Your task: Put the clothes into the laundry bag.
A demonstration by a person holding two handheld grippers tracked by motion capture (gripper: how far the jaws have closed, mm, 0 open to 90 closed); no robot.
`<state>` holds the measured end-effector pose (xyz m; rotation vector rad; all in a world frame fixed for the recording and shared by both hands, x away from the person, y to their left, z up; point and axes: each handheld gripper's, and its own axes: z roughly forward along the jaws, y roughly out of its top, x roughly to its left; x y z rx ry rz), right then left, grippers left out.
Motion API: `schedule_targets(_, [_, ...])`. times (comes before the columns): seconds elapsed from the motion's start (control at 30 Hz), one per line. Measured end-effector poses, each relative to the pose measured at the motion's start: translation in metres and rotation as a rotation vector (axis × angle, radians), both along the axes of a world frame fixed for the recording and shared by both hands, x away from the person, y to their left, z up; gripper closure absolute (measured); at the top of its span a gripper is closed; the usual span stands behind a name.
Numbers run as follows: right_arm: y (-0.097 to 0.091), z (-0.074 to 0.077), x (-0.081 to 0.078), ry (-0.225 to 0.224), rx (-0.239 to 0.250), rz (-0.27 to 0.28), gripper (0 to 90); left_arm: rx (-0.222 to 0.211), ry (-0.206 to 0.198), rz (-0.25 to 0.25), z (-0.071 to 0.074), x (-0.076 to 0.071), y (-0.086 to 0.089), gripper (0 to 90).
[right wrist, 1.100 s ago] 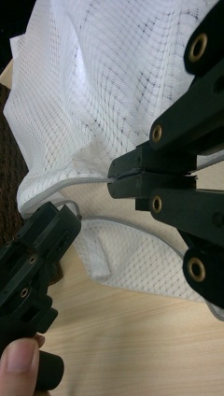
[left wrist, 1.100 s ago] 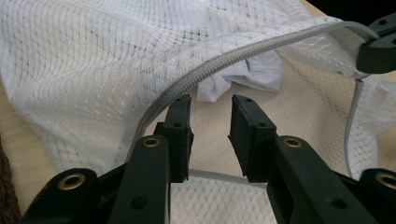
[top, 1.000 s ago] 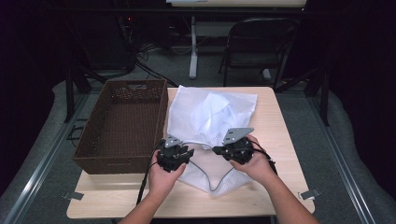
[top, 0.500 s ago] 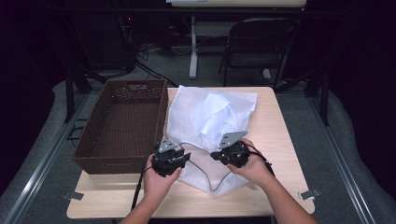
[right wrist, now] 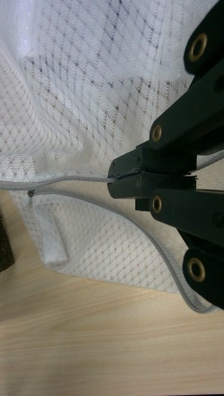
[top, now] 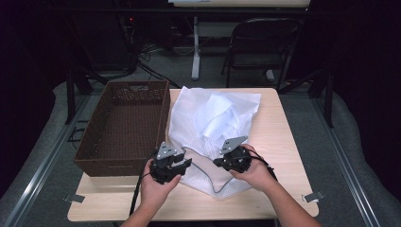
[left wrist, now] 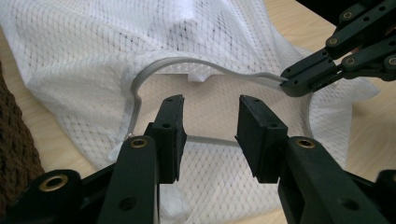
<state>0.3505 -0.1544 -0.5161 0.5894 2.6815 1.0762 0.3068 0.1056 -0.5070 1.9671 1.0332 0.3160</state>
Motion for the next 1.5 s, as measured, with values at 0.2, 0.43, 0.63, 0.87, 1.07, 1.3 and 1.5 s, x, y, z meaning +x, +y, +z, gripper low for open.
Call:
schedule_targets(0.2, [0.0,-0.009,-0.006,0.007,-0.03,-0.005,89.2,-0.002,-0.006,-0.001,-0.001,-0.005,0.005,58.7])
schedule_targets(0.43, [0.0,-0.028,-0.011,0.033,-0.053,-0.016,89.3,-0.012,-0.006,0.005,-0.005,-0.005,0.006,56.3])
schedule_targets(0.63, [-0.006,-0.037,-0.012,0.059,-0.053,-0.031,89.2,-0.012,0.004,-0.012,-0.009,-0.005,0.004,54.6])
schedule_targets(0.87, [-0.009,-0.037,-0.014,0.058,-0.038,-0.037,85.8,0.002,0.004,-0.001,-0.012,-0.005,0.005,53.8])
schedule_targets(1.07, [-0.013,-0.031,-0.017,0.046,0.004,-0.041,69.6,-0.011,0.005,0.002,-0.011,-0.006,0.007,52.8])
schedule_targets(1.3, [-0.017,-0.02,-0.028,-0.005,0.036,-0.055,52.0,-0.014,0.006,0.001,-0.011,-0.006,0.007,51.9])
schedule_targets(1.5, [-0.023,-0.016,-0.041,-0.053,0.029,-0.072,47.9,-0.016,0.003,0.005,-0.01,-0.005,0.01,51.5])
